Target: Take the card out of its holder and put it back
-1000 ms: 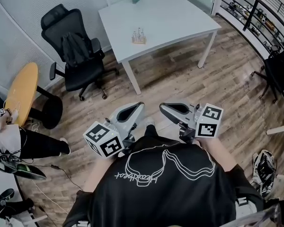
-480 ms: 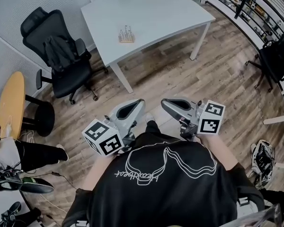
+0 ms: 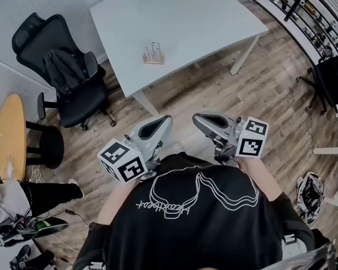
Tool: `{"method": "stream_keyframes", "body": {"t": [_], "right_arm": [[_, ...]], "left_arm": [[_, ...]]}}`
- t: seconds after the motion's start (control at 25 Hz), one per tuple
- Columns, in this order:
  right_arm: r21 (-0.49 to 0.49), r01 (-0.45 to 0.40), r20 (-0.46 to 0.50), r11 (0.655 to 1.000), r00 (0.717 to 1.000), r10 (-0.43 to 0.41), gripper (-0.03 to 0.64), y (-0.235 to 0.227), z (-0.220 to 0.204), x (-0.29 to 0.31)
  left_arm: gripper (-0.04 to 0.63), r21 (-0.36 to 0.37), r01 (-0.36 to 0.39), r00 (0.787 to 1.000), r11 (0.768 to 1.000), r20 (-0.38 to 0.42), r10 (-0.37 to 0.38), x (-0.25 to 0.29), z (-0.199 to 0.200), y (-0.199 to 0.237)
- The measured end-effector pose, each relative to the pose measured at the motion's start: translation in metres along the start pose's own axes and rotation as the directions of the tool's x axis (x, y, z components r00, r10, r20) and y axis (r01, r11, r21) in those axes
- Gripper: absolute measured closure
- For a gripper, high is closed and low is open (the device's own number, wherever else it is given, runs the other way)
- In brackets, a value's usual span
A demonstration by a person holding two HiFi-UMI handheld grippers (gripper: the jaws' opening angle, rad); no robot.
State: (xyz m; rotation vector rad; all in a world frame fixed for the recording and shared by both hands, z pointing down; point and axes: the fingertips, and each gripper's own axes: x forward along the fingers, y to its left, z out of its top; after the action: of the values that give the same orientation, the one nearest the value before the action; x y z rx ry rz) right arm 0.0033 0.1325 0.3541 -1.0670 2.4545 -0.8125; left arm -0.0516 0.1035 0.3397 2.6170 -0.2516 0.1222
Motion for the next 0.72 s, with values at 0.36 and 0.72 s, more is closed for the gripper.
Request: {"method": "stream_keyframes", "body": {"t": [0.36,0.72], "right_arm": [[-0.019,0.030,-0.013,0.999,0.999,-0.031,0.609,-0.081,0.072,0.076],[-0.069,0.071,-0.079,0.995,0.994,-0.076,0.607,-0.119,0.081,0.095]], "left_arm": [[0.581,-0.027,-0.018,1.000,0.999,0.010,0.018,0.039,0.065,0.099],[0.581,-0.047,-0.068,0.997,0.997,0.033,0.070,0.045,0.079,0.133]]}}
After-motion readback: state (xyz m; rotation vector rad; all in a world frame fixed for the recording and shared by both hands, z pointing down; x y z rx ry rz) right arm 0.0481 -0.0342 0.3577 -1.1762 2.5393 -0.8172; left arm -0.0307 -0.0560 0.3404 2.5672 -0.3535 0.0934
